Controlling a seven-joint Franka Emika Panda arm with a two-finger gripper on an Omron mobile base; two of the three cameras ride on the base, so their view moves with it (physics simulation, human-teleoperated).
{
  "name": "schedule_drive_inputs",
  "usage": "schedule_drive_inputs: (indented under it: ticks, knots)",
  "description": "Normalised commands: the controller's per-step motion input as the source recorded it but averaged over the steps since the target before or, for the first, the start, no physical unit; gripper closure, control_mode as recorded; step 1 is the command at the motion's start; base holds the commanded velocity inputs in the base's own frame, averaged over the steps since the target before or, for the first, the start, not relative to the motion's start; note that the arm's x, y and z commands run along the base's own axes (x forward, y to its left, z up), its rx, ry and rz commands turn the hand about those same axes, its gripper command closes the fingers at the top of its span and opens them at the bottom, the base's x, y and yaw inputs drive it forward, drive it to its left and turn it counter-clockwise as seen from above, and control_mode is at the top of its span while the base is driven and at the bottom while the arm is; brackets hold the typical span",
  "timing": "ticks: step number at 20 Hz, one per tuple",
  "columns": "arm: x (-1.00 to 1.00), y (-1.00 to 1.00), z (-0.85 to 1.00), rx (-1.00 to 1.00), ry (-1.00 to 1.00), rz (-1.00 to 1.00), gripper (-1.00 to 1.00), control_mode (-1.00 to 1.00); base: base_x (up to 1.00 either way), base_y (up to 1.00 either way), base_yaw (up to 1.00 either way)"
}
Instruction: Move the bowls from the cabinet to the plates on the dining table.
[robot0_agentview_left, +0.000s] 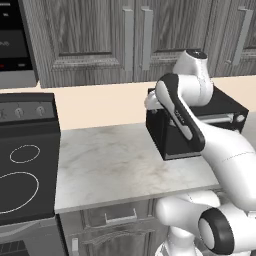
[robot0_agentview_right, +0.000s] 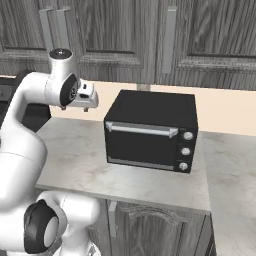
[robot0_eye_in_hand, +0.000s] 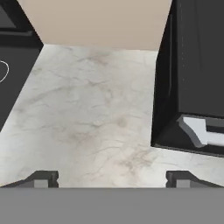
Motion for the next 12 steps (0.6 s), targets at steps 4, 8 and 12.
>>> schedule_drive_inputs:
  ticks: [4,8,12]
  knots:
    - [-0.09,0.22,0.24,-0.05,-0.18,0.08,-1.0,-1.0,0.0,0.0,0.0]
    - [-0.24,0.1,0.19,-0.05,-0.16,0.06,-1.0,-1.0,0.0,0.0,0.0]
    - [-0.28,0.13,0.09,-0.04,-0.13,0.05,-1.0,-1.0,0.0,0.0,0.0]
